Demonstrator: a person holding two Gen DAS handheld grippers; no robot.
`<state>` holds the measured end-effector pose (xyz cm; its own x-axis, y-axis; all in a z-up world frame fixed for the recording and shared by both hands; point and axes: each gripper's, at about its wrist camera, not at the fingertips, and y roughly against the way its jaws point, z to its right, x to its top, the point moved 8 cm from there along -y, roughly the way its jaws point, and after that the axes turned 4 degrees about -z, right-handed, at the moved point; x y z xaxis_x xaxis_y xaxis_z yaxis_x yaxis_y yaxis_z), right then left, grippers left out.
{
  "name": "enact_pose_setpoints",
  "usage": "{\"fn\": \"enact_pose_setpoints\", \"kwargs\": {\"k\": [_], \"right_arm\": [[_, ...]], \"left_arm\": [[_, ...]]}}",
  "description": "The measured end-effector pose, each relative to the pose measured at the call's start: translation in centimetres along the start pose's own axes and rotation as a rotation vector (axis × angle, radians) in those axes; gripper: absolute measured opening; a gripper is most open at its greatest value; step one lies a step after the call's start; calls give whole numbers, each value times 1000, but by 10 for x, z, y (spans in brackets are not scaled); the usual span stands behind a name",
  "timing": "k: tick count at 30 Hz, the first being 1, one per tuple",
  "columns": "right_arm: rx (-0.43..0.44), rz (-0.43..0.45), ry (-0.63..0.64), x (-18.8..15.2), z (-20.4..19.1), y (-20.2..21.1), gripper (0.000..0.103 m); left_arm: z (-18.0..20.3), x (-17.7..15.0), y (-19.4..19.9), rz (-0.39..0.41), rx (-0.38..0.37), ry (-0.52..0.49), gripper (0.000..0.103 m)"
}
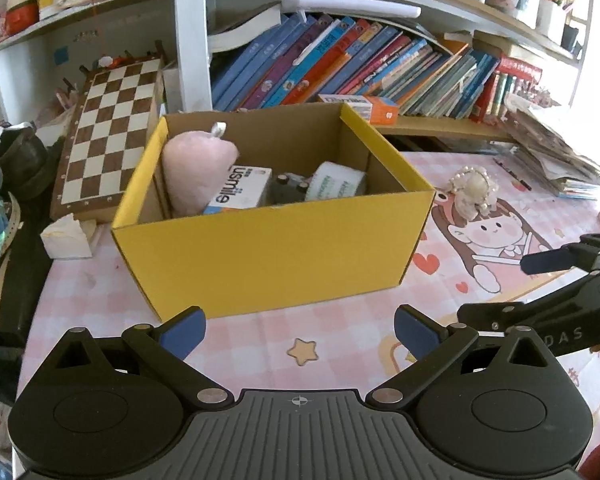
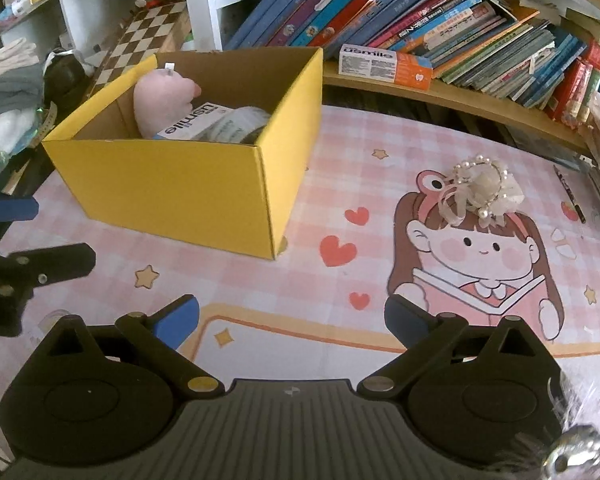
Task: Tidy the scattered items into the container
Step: 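Lift both open tools out of the yellow box and back away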
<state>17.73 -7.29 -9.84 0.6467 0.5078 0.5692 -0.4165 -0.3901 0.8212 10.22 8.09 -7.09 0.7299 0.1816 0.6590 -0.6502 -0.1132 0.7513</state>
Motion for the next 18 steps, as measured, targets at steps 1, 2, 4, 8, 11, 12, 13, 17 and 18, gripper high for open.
{"fn": "enact_pose_setpoints", "kwargs": {"k": [1,2,4,8,11,12,13,17,18], "right_arm": [[1,3,4,0,3,1,100],[2,6,7,0,7,1,100],[4,11,14,-1,14,2,100],[9,23,18,-2,29,4,100],[15,29,20,-4,40,5,100],[17,31,22,-4,44,5,100],[19,32,23,-5,48,6,100],[21,41,25,-9,64,8,100],[20,43,25,-10,69,8,100]], "left_arm": [[3,-1,-1,0,5,8,102],[6,-1,-1,1,8,16,102],[12,-2,-3,-1,16,27,102],[24,-3,-5,-3,38,38,102],[36,-3,-7,1,41,41,102],[41,-3,-8,2,41,41,102],[45,-3,-9,2,42,39,102],[65,-4,-14,1,37,33,102],[70,-4,-16,0,34,31,102]]}}
